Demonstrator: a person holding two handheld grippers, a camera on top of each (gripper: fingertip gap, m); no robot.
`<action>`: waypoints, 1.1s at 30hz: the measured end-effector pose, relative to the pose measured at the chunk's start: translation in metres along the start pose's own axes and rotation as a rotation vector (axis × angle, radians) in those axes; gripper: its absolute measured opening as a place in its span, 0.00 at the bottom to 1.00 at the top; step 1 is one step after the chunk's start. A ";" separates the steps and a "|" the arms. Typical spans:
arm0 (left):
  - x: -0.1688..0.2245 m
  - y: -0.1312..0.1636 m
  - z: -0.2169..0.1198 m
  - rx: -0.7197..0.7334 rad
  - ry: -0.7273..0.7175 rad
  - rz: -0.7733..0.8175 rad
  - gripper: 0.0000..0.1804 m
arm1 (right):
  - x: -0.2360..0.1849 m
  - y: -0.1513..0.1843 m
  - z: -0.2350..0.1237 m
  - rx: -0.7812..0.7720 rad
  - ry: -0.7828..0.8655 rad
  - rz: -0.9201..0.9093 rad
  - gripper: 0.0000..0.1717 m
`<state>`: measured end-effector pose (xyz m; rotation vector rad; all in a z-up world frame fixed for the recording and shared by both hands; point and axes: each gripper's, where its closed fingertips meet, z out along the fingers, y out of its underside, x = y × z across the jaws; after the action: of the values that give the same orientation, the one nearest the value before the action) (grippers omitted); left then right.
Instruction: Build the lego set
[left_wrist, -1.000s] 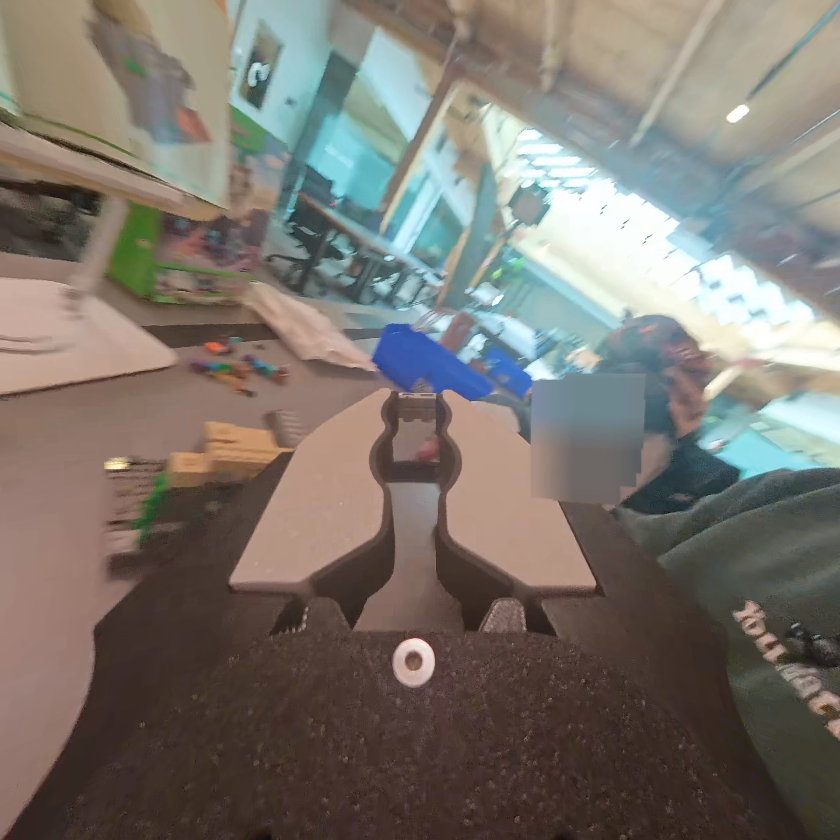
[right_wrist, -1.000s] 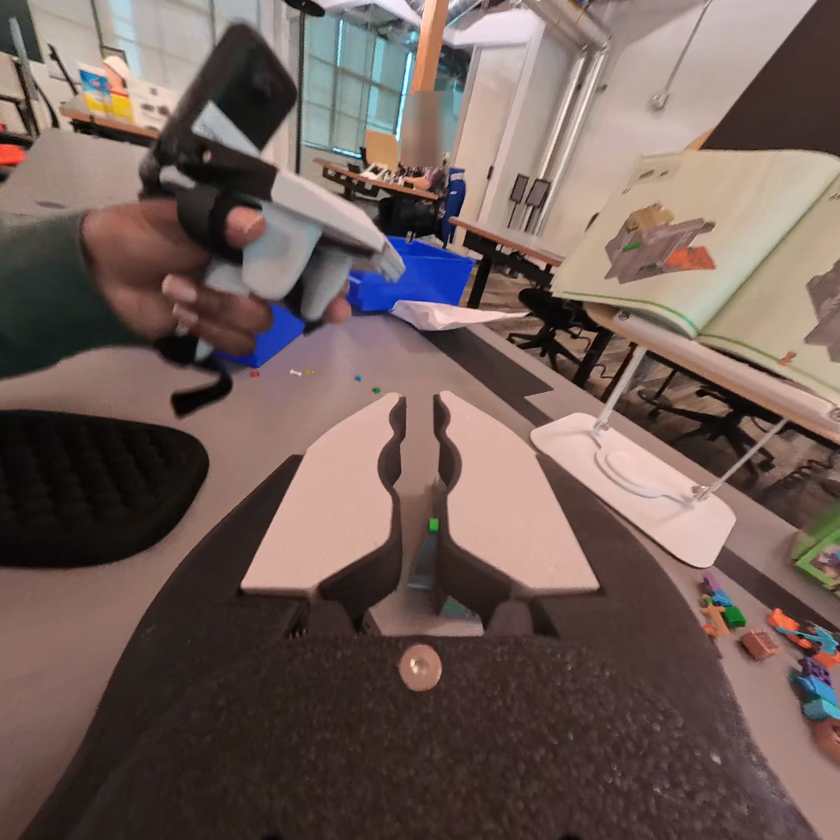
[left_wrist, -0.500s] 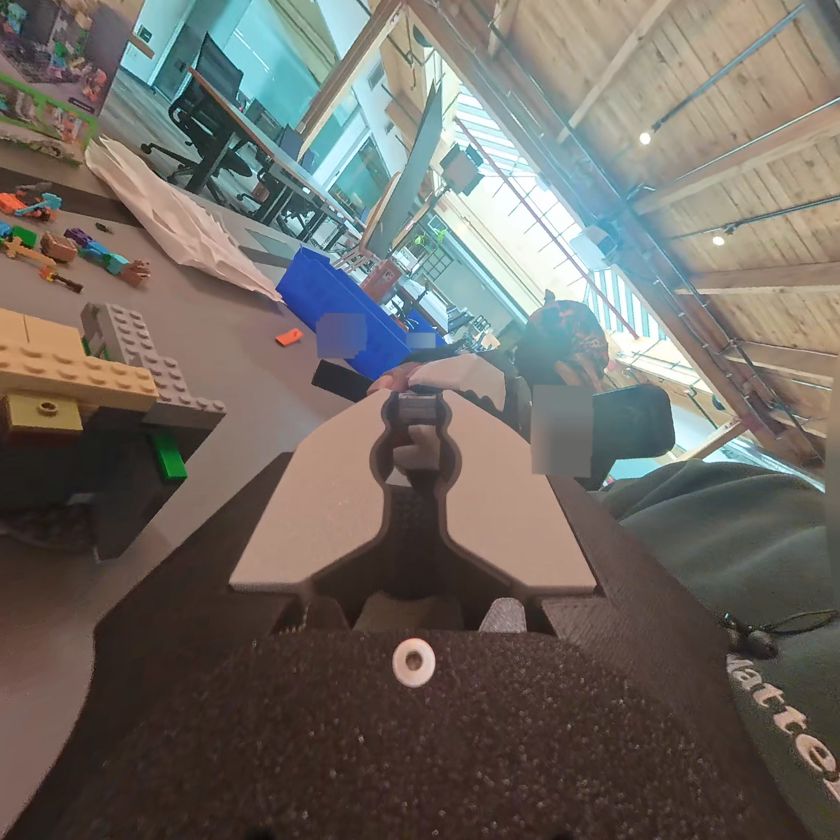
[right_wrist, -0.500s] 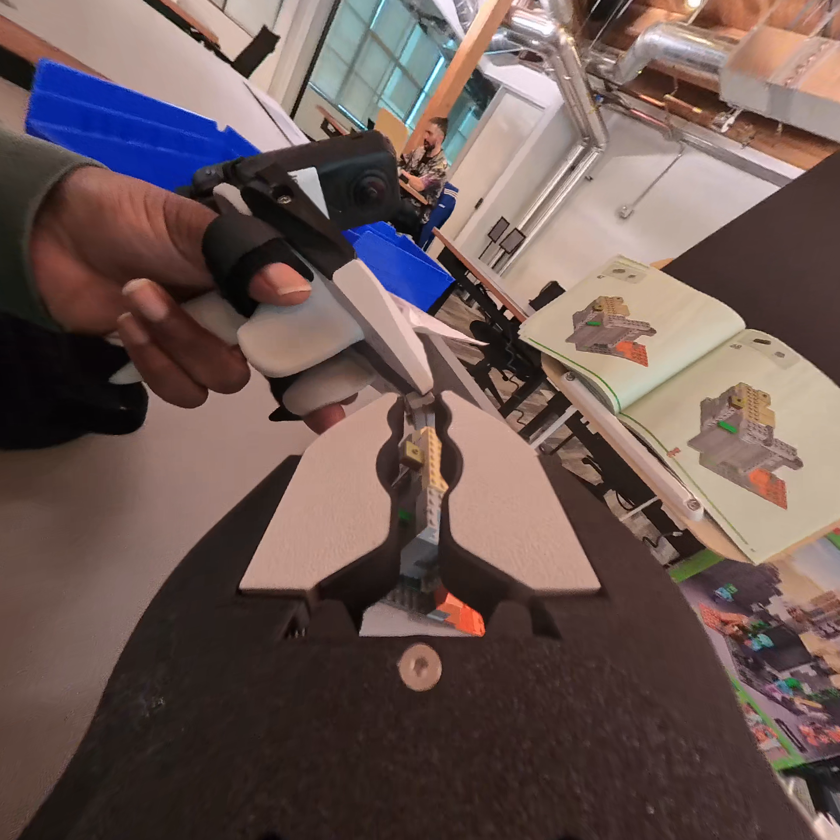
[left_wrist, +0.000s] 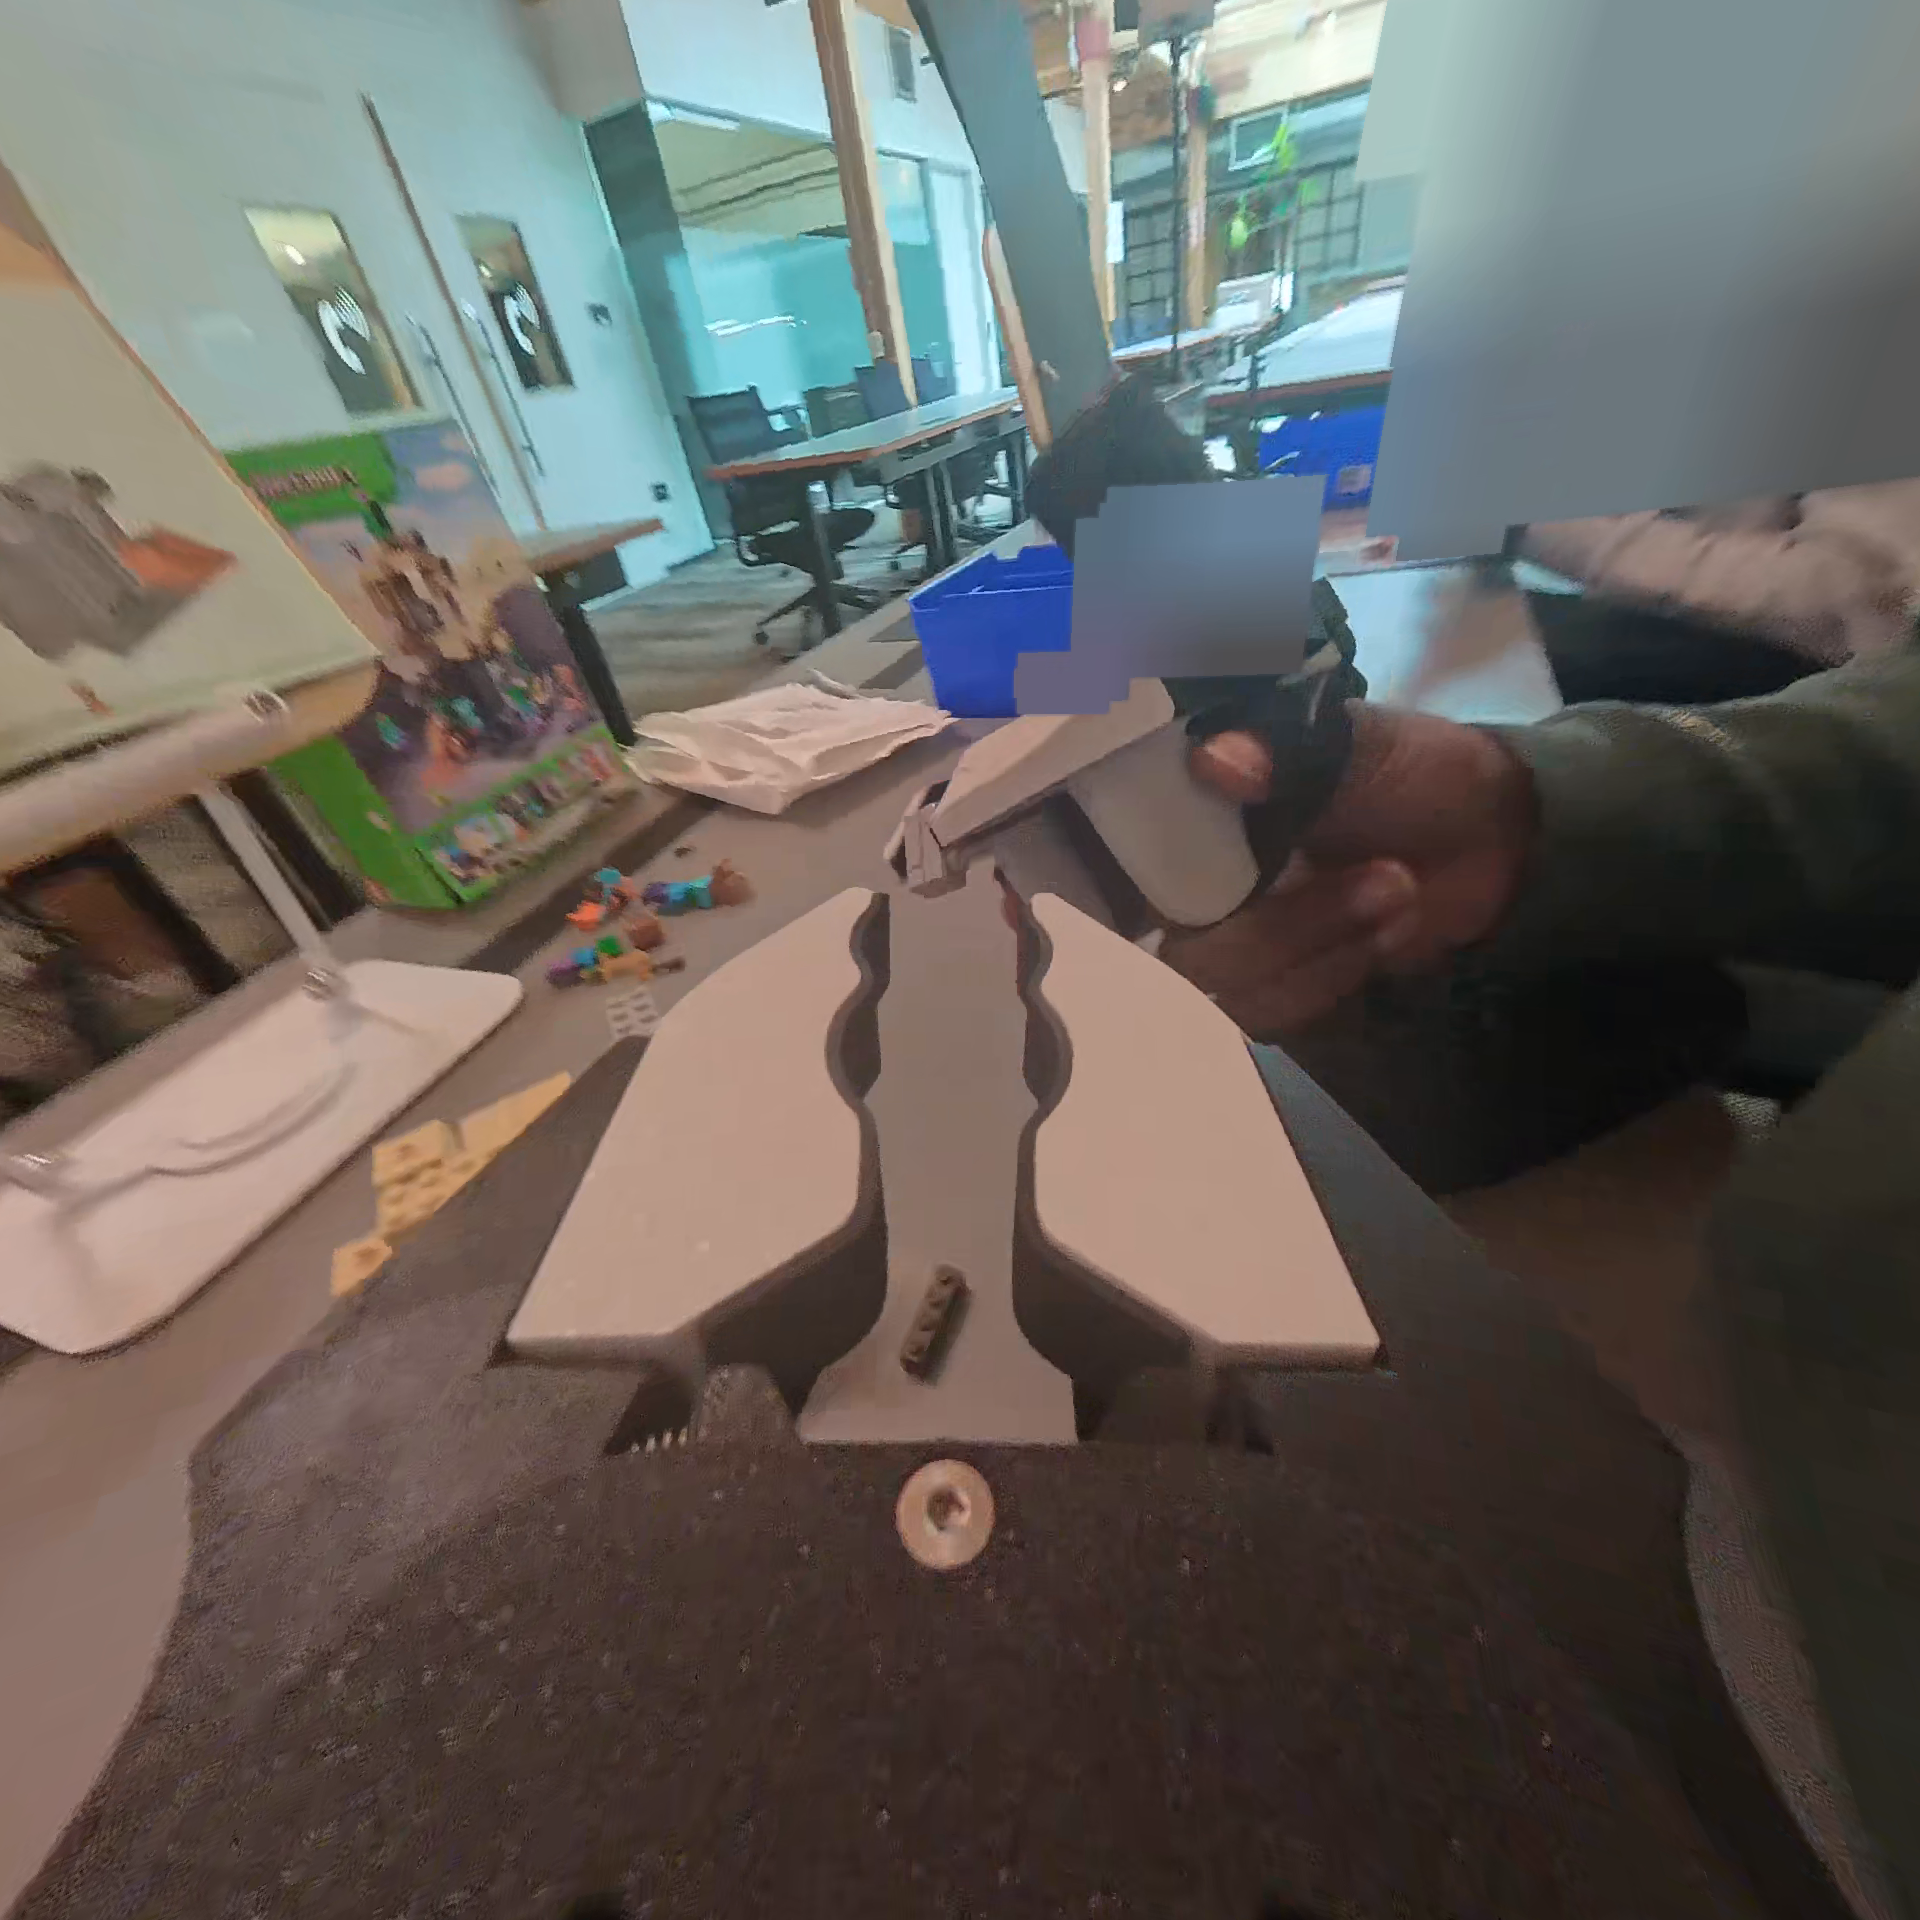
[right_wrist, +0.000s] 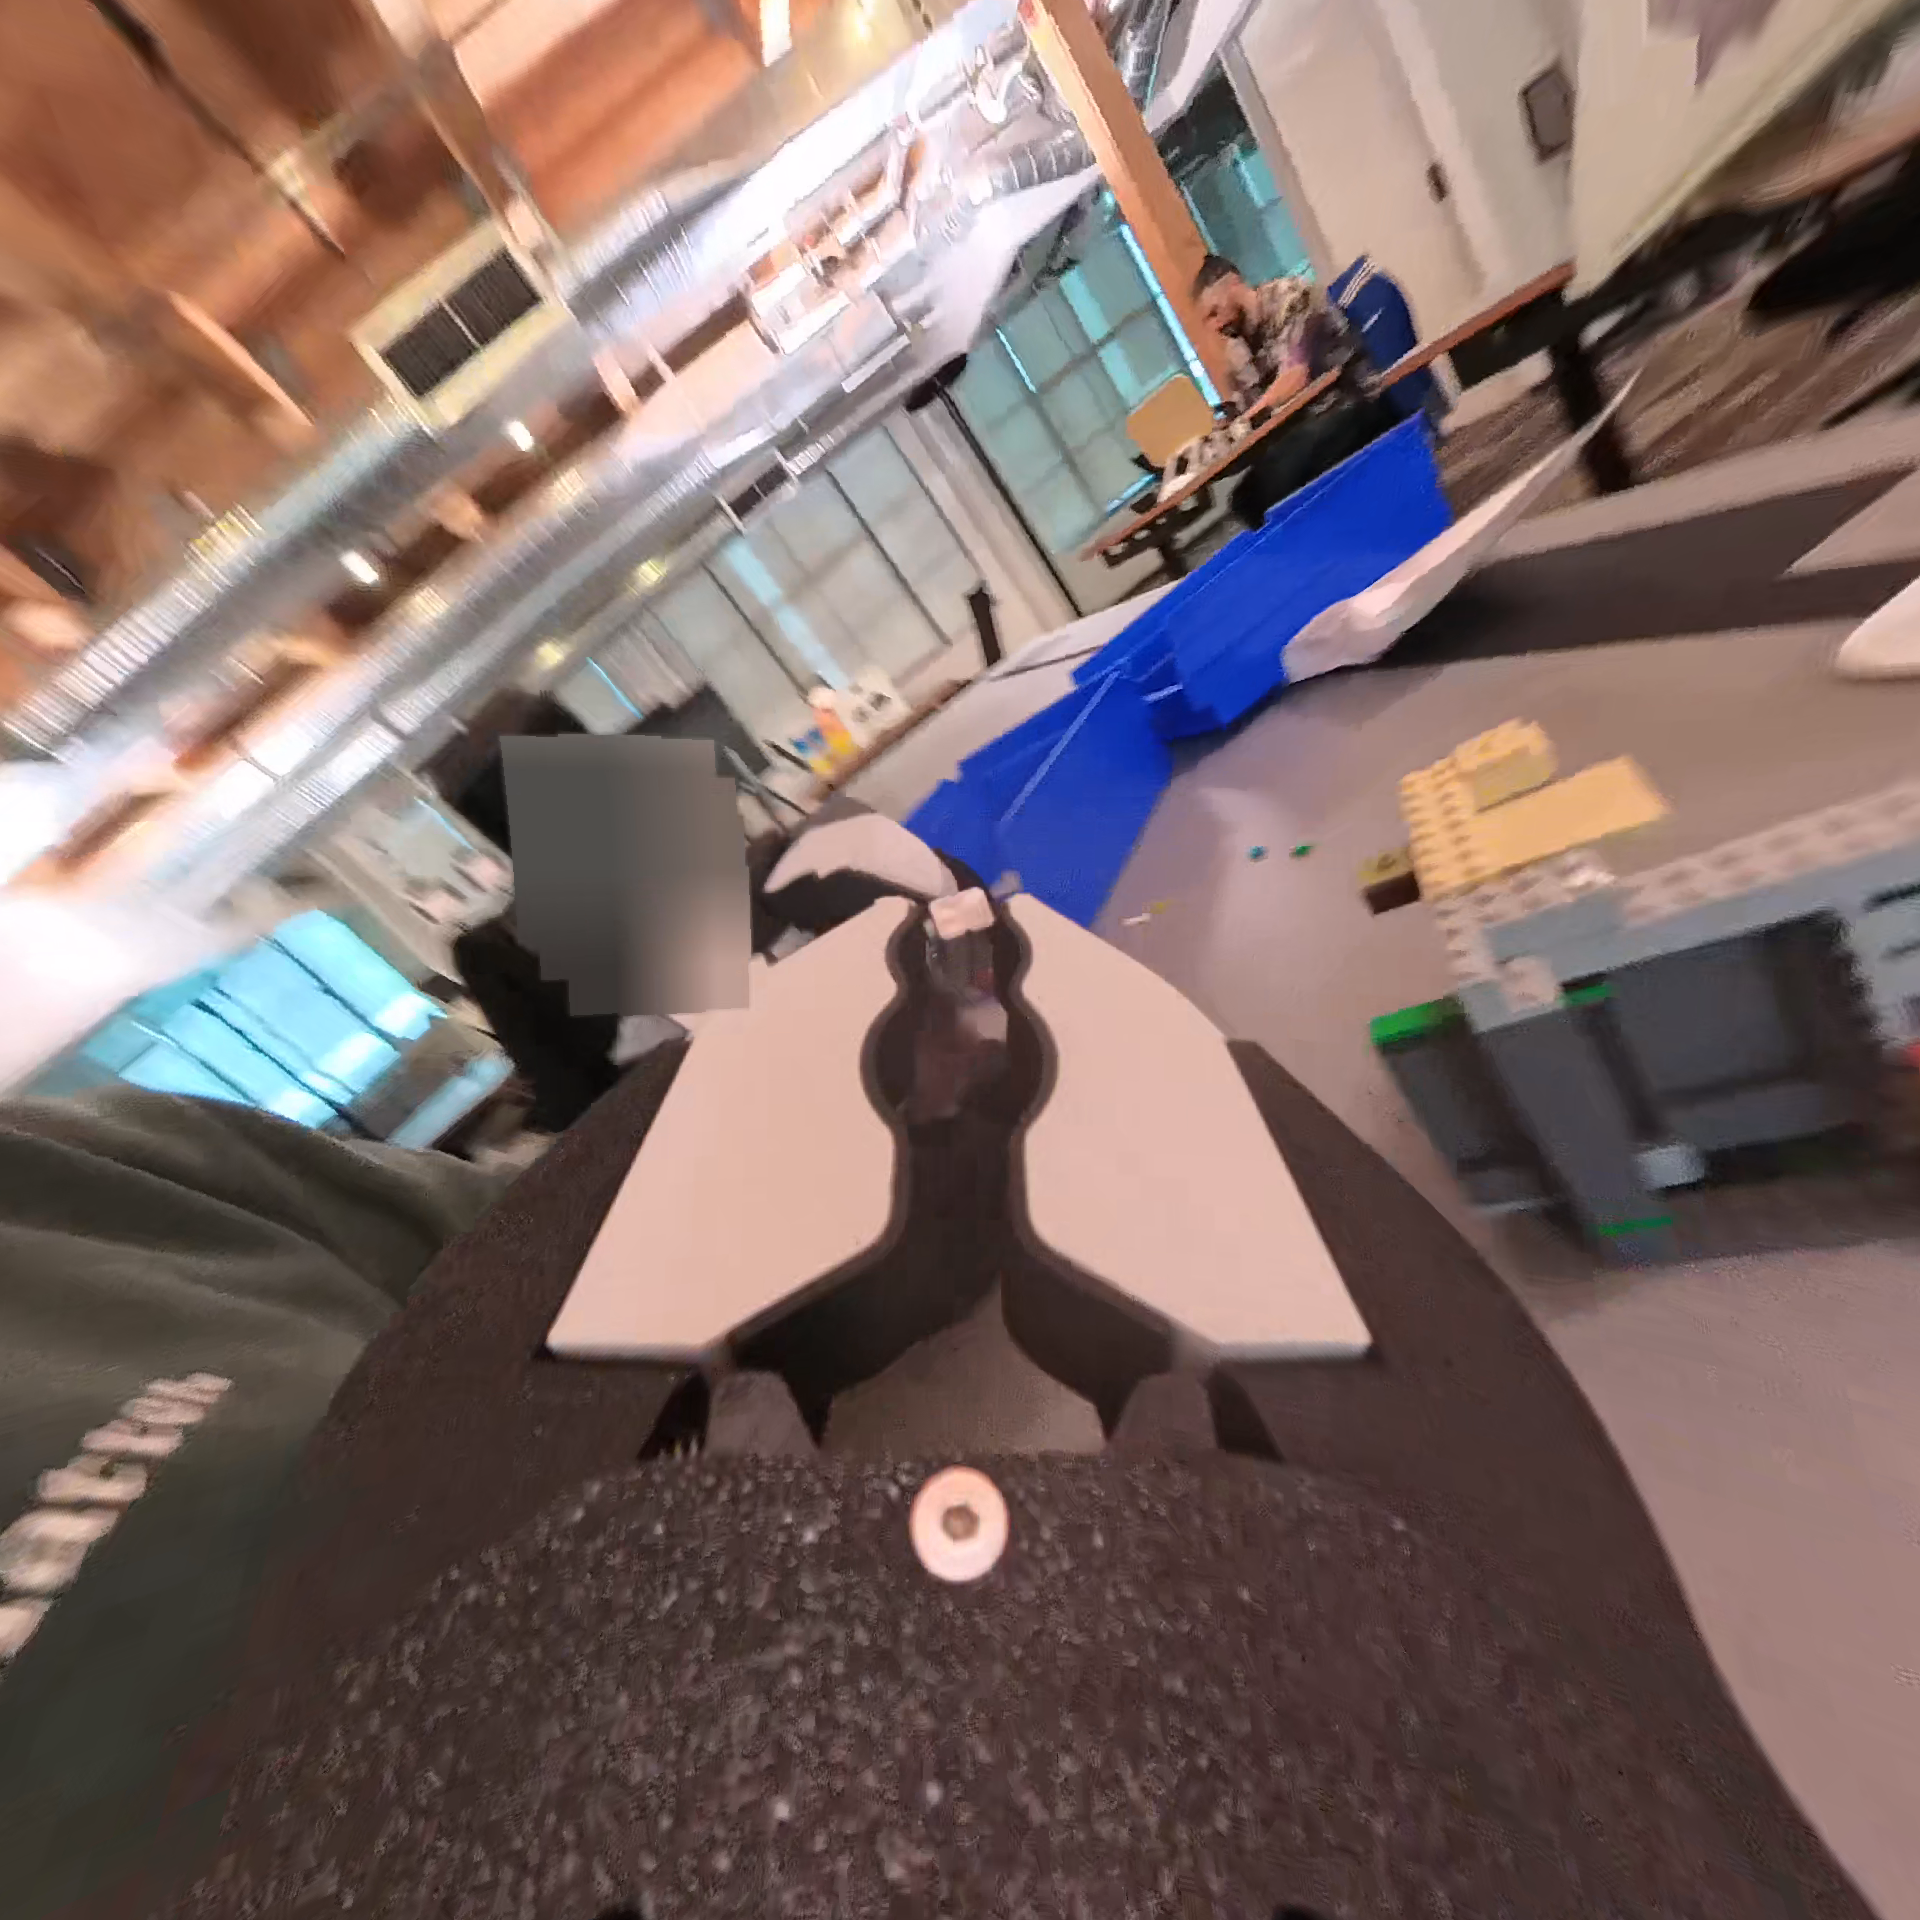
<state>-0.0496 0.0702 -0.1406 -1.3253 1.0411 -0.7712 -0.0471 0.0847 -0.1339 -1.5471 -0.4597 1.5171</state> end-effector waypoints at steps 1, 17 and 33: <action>0.001 -0.001 0.001 -0.001 -0.017 0.045 0.13 | -0.002 0.001 0.000 0.010 -0.029 0.082 0.07; 0.013 0.002 0.002 -0.028 -0.067 0.338 0.04 | -0.013 0.018 0.002 -0.004 -0.233 0.528 0.07; 0.033 0.033 0.008 -0.174 0.378 0.031 0.04 | 0.002 0.052 -0.022 -0.628 -0.061 -0.826 0.07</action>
<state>-0.0335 0.0469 -0.1793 -1.3351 1.4523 -0.9478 -0.0424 0.0508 -0.1791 -1.4560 -1.5036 0.7907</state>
